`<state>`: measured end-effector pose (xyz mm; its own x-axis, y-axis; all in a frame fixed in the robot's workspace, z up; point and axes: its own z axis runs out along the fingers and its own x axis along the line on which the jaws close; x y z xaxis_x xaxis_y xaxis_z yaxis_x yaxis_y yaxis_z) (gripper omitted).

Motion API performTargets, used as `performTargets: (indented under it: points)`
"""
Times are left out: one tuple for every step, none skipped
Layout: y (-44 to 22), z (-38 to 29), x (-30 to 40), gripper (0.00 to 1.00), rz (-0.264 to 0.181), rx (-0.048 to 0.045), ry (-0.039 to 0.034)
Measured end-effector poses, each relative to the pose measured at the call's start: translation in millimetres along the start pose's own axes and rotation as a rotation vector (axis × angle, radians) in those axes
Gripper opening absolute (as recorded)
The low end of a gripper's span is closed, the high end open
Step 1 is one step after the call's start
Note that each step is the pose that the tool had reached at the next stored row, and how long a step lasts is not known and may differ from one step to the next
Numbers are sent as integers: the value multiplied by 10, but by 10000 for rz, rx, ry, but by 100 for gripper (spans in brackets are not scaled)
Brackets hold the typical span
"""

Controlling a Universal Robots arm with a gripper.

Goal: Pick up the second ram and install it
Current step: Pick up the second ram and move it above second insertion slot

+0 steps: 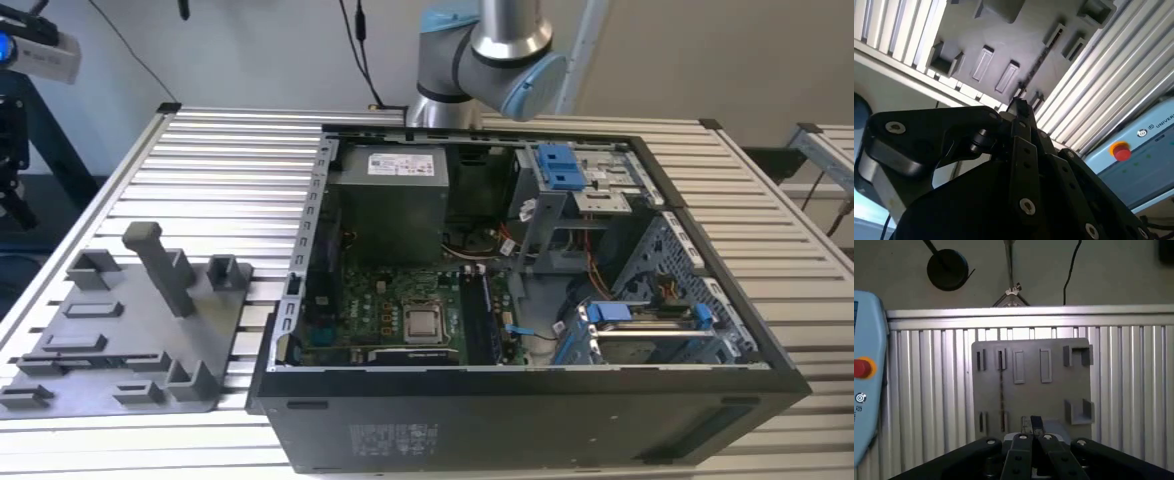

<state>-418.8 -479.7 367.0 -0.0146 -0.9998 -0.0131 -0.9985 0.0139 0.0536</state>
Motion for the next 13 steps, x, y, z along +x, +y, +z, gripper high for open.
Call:
performTargets:
  points:
    - [0, 1, 0, 11, -92, -1, 5]
    - [0, 1, 0, 11, -172, -1, 9]
    - [0, 2, 0, 11, -254, -2, 13]
    - [0, 2, 0, 11, -339, -4, 18]
    - [0, 3, 0, 11, -420, -5, 22]
    - [0, 4, 0, 11, -504, -6, 27]
    - [0, 5, 0, 11, -581, -6, 31]
    - [0, 5, 0, 11, -607, -8, 32]
    - [0, 5, 0, 11, -607, -8, 32]
    - [0, 5, 0, 11, -607, -8, 33]
    - [0, 6, 0, 11, -602, -7, 33]
    - [-1, 7, 0, 11, -593, -8, 33]
    - [-1, 9, 0, 11, -592, -1, 33]
